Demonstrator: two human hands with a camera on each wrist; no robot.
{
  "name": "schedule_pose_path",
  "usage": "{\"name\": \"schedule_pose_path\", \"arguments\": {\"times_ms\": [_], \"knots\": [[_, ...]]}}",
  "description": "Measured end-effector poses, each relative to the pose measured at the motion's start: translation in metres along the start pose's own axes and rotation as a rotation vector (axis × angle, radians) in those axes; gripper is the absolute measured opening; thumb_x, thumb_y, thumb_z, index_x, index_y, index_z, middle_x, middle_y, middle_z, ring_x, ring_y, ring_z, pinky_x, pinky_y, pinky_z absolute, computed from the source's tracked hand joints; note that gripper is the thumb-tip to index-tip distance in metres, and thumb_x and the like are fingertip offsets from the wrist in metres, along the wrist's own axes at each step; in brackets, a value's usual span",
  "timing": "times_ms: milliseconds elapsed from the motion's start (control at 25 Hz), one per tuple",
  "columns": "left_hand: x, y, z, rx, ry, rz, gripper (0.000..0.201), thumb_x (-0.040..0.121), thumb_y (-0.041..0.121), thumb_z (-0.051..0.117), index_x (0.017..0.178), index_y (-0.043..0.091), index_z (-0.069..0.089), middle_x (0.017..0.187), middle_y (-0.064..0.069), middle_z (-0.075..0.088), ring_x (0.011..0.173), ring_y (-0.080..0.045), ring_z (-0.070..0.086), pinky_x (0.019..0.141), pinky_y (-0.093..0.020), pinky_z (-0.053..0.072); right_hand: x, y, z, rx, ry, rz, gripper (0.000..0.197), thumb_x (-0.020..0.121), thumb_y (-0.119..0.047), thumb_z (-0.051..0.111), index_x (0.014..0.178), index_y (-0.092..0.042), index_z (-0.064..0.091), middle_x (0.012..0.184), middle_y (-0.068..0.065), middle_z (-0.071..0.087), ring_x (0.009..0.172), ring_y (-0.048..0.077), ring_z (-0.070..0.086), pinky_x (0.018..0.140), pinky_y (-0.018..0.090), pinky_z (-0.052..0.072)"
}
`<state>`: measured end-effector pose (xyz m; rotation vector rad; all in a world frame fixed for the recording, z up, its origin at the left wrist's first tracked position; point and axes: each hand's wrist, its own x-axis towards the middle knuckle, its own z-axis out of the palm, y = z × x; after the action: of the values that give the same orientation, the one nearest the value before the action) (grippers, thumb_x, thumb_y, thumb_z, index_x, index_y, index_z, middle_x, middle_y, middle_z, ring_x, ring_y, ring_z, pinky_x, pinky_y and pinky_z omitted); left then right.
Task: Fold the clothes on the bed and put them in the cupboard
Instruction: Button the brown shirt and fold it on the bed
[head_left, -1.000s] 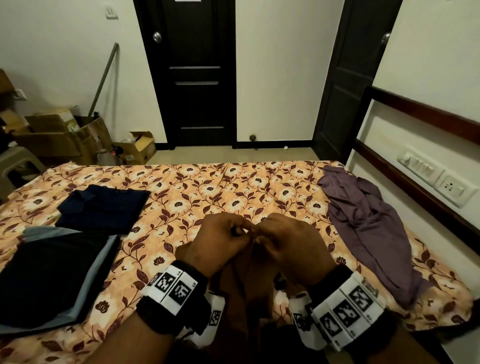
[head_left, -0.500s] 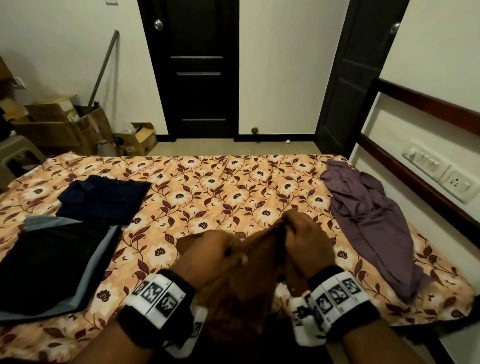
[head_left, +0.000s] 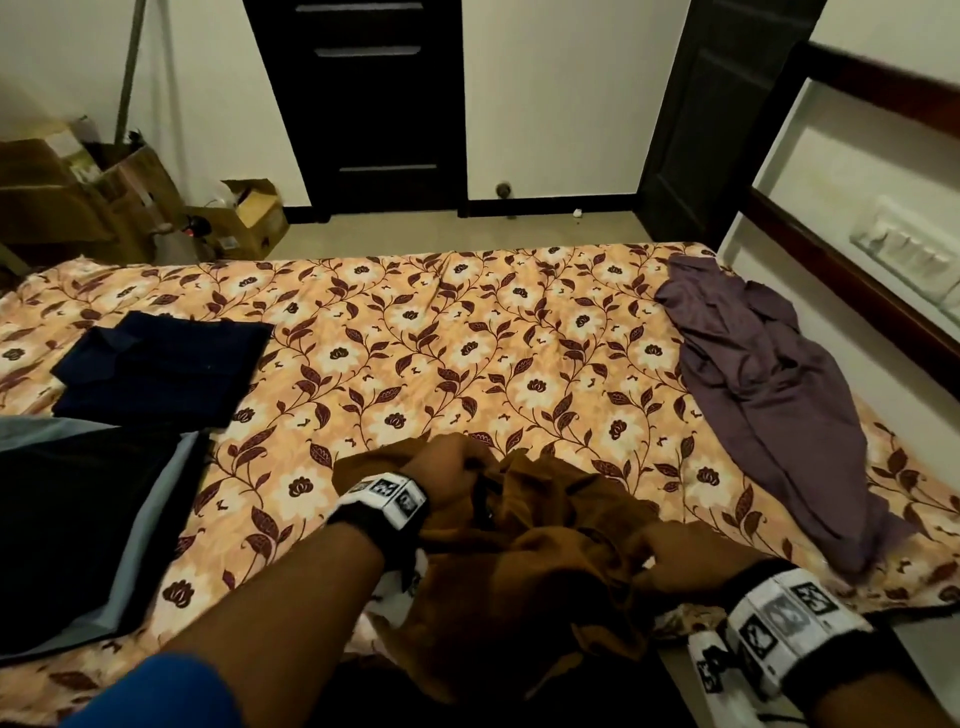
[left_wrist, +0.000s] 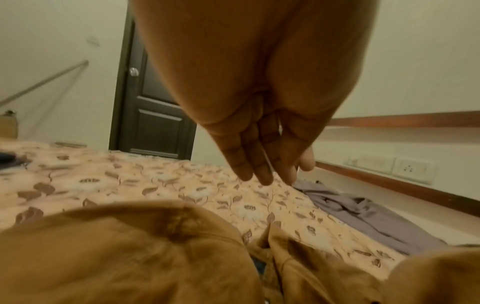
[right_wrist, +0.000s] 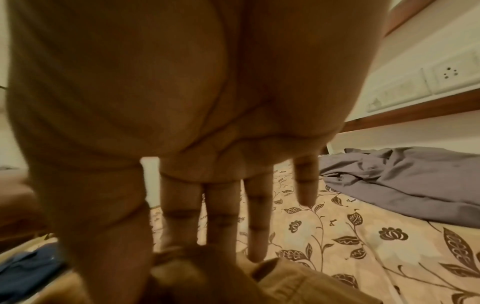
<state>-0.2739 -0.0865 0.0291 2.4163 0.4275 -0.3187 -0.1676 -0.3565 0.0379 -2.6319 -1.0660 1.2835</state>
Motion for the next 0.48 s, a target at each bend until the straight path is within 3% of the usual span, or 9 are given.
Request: {"name": "schedule_pose_path", "arguments": {"times_ms": [40, 120, 160, 240, 320, 400, 480], "knots": [[0.02, -0.003, 0.011, -0.035, -0.071, -0.044, 0.026, 0.091, -0.001, 0.053, 0.106, 0.012, 0.07, 0.11, -0.003, 0.069, 0.097, -0.015, 0.062, 0.084, -0.025, 0.048, 0.006, 0.002, 0.004, -0.006, 0.022, -0.012, 0.006, 0.08, -0.036, 0.06, 0.086, -0.037, 0.063, 0.108, -0.007, 0.063, 0.103, 0.015, 0.056, 0.09, 0.029, 0.044], [0.047, -0.02, 0.035, 0.011, -0.227, -0.156, 0.015, 0.091, 0.008, 0.057, 0.102, 0.012, 0.068, 0.106, -0.008, 0.068, 0.094, -0.021, 0.063, 0.087, -0.032, 0.052, 0.011, 0.009, 0.013, 0.057, 0.056, -0.093, 0.01, 0.087, -0.03, 0.057, 0.08, -0.037, 0.058, 0.099, -0.008, 0.064, 0.094, 0.009, 0.059, 0.082, 0.022, 0.044], [0.055, -0.033, 0.049, 0.111, -0.291, -0.2, 0.017, 0.092, 0.016, 0.058, 0.107, 0.012, 0.066, 0.112, -0.009, 0.067, 0.098, -0.024, 0.062, 0.089, -0.032, 0.05, 0.012, 0.015, 0.017, 0.121, 0.059, -0.128, 0.015, 0.089, -0.024, 0.056, 0.081, -0.037, 0.057, 0.096, -0.009, 0.064, 0.091, 0.006, 0.06, 0.078, 0.018, 0.044], [0.063, -0.056, 0.07, 0.315, -0.35, -0.309, 0.041, 0.093, 0.031, 0.058, 0.131, 0.015, 0.054, 0.136, -0.007, 0.055, 0.12, -0.028, 0.054, 0.1, -0.037, 0.039, 0.014, 0.031, 0.022, 0.221, 0.084, -0.155, 0.022, 0.092, -0.014, 0.052, 0.089, -0.034, 0.06, 0.096, -0.011, 0.064, 0.091, 0.003, 0.061, 0.076, 0.015, 0.046], [0.067, -0.059, 0.084, 0.51, -0.272, -0.247, 0.055, 0.09, 0.04, 0.058, 0.139, 0.021, 0.041, 0.143, -0.005, 0.044, 0.129, -0.031, 0.045, 0.108, -0.05, 0.028, 0.012, 0.042, 0.023, 0.241, 0.165, -0.168, 0.024, 0.094, -0.009, 0.049, 0.098, -0.026, 0.063, 0.1, -0.01, 0.063, 0.093, 0.002, 0.059, 0.08, 0.012, 0.045], [0.069, -0.048, 0.093, 0.551, -0.18, -0.11, 0.057, 0.088, 0.039, 0.06, 0.138, 0.02, 0.04, 0.139, -0.009, 0.045, 0.125, -0.033, 0.047, 0.105, -0.047, 0.035, 0.014, 0.05, 0.026, 0.245, 0.231, -0.213, 0.023, 0.094, -0.006, 0.048, 0.099, -0.023, 0.063, 0.102, -0.008, 0.061, 0.095, 0.001, 0.055, 0.082, 0.013, 0.043], [0.069, -0.04, 0.102, 0.405, -0.234, -0.105, 0.051, 0.091, 0.035, 0.06, 0.135, 0.015, 0.042, 0.133, -0.012, 0.051, 0.121, -0.033, 0.052, 0.101, -0.041, 0.043, 0.013, 0.051, 0.029, 0.252, 0.273, -0.255, 0.026, 0.094, -0.004, 0.048, 0.096, -0.025, 0.062, 0.102, -0.007, 0.059, 0.095, 0.001, 0.055, 0.085, 0.018, 0.045]]}}
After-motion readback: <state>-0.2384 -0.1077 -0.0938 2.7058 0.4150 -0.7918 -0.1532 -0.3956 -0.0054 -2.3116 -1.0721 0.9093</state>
